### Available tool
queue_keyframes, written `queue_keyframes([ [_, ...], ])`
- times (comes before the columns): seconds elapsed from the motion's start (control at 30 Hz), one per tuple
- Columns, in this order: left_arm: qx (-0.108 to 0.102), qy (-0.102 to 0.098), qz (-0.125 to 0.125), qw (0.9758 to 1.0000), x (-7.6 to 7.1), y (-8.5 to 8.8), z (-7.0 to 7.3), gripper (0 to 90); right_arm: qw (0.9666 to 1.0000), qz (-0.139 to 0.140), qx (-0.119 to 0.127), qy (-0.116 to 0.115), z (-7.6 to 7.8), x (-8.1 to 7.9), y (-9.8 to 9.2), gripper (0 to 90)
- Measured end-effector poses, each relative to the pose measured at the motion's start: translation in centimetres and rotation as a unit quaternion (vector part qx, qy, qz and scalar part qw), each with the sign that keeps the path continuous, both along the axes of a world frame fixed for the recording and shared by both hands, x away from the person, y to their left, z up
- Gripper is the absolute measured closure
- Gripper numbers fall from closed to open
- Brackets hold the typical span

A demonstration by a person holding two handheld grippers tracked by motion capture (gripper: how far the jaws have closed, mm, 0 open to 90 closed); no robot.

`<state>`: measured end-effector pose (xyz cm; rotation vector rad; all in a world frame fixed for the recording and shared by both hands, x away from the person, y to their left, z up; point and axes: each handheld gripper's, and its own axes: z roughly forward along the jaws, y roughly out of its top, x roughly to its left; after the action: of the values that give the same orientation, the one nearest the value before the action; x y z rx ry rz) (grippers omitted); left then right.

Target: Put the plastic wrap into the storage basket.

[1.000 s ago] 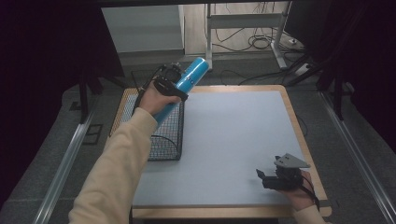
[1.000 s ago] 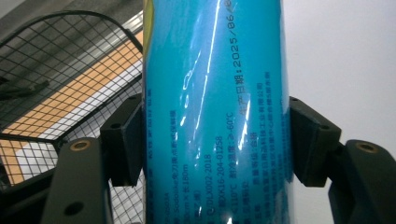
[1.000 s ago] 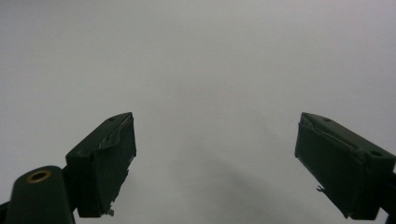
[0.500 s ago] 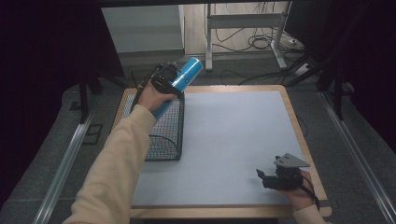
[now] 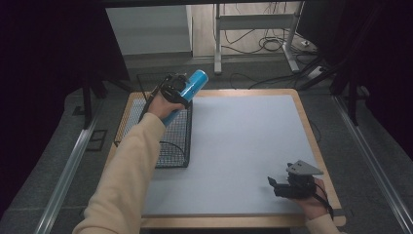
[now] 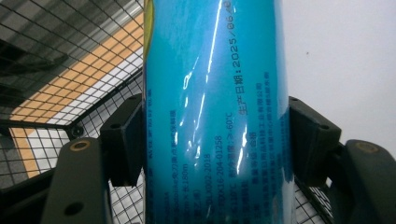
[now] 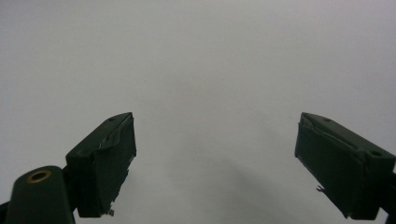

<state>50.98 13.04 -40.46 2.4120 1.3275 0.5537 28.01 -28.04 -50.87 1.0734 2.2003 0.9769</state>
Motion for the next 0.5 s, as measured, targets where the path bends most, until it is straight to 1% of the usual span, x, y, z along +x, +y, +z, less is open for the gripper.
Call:
queue_keyframes([
  [0.03,0.000,0.002,0.005,1.0000,0.1,0.0,-0.4,31.8,1.0000,0.000,0.000,0.000,0.0,0.0,0.0,12.6],
  [0.07,0.003,0.002,0.005,1.0000,0.2,0.0,-0.5,31.8,1.0000,0.000,-0.001,0.001,0.0,0.0,0.0,12.6],
  [0.17,0.011,0.008,0.002,0.9999,0.3,0.1,-0.5,31.8,1.0000,0.001,-0.002,0.003,-0.1,0.0,0.1,12.6],
  [0.27,0.011,0.010,0.005,0.9999,0.4,0.1,-0.6,31.8,1.0000,0.000,-0.001,0.004,-0.1,0.0,0.1,12.6],
  [0.3,0.021,0.014,0.006,0.9997,0.5,0.0,-0.8,31.7,1.0000,0.000,-0.002,0.004,-0.1,0.0,0.1,12.6],
  [0.33,0.020,0.013,0.010,0.9997,0.6,0.0,-1.1,31.7,1.0000,0.001,-0.003,0.004,-0.1,0.0,0.1,12.7],
  [0.4,0.025,0.020,0.012,0.9994,0.7,0.1,-1.4,31.7,1.0000,0.001,-0.003,0.004,-0.1,0.0,0.1,12.6],
  [0.43,0.025,0.020,0.012,0.9994,0.7,0.1,-1.4,31.7,1.0000,0.001,-0.003,0.004,-0.1,0.0,0.1,12.6],
  [0.47,0.030,0.027,0.015,0.9991,0.8,0.1,-1.8,31.7,1.0000,0.001,-0.003,0.004,-0.1,0.0,0.1,12.7],
  [0.5,0.030,0.027,0.015,0.9991,0.8,0.1,-1.8,31.7,1.0000,0.001,-0.003,0.004,-0.1,0.0,0.1,12.6],
])
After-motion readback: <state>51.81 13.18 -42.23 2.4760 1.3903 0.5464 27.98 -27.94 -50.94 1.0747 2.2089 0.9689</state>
